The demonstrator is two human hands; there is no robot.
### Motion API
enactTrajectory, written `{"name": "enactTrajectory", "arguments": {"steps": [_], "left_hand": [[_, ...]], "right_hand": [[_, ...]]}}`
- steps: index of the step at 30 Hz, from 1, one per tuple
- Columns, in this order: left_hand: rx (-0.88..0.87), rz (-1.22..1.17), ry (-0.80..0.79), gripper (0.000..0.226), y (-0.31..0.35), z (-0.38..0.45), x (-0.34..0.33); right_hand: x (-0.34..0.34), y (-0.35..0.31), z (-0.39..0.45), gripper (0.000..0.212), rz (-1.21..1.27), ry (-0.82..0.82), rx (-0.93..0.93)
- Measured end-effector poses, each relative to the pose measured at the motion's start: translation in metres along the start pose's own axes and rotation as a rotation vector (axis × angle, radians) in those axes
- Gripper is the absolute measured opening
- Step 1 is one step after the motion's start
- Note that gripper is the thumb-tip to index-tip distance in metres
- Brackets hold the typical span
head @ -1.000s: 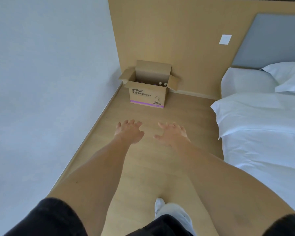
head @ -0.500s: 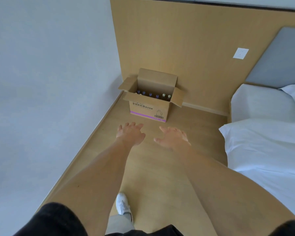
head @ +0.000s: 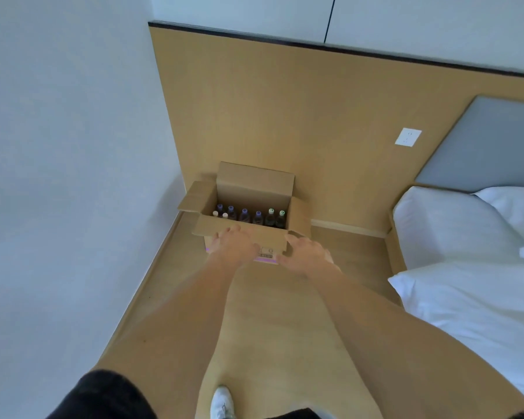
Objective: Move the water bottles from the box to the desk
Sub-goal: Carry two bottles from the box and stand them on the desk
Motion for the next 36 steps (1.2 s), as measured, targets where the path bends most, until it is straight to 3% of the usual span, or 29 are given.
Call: {"name": "enactTrajectory", "arguments": {"steps": [12,23,36], "left_hand": [[-0.007,-0.01,-0.013,0.054,-0.064,0.16,0.04],[0.115,-0.047,-0.065,0.055,-0.098,0.356,0.074],[0.132,-0.093,-0.2,0.054,-0.12,0.5,0.041]], "right_hand": [[0.043,-0.057,0.154,0.067,0.069,-0.025,-0.039],[0.078,-0.099,0.381,0.066,0.026,-0.095,0.081],[0.073,-0.096,0.529,0.071,0.034,-0.246,0.029]]}}
Point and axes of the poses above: each hand's wrist, its own z-axis towards the middle knuckle, its own x-axis out of the back of the hand, y = z × x, the point moved 5 cm from there along z, towards the middle knuckle, and after that the axes turned 3 degrees about -x, right-handed, at the moved point
